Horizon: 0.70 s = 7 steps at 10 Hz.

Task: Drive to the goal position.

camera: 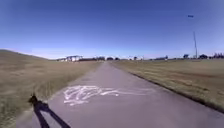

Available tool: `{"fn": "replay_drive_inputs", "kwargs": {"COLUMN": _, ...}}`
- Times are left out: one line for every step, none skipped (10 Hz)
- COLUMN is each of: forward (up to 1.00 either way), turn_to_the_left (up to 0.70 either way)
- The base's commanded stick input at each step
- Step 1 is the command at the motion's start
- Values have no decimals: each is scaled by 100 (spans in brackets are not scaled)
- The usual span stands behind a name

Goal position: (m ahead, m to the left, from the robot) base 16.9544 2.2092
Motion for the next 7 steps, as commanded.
{"fn": "replay_drive_inputs", "kwargs": {"forward": 70, "turn_to_the_left": 0}}
{"fn": "replay_drive_inputs", "kwargs": {"forward": 70, "turn_to_the_left": 0}}
{"fn": "replay_drive_inputs", "kwargs": {"forward": 70, "turn_to_the_left": 0}}
{"fn": "replay_drive_inputs", "kwargs": {"forward": 70, "turn_to_the_left": 0}}
{"fn": "replay_drive_inputs", "kwargs": {"forward": 70, "turn_to_the_left": 0}}
{"fn": "replay_drive_inputs", "kwargs": {"forward": 70, "turn_to_the_left": 0}}
{"fn": "replay_drive_inputs", "kwargs": {"forward": 70, "turn_to_the_left": 0}}
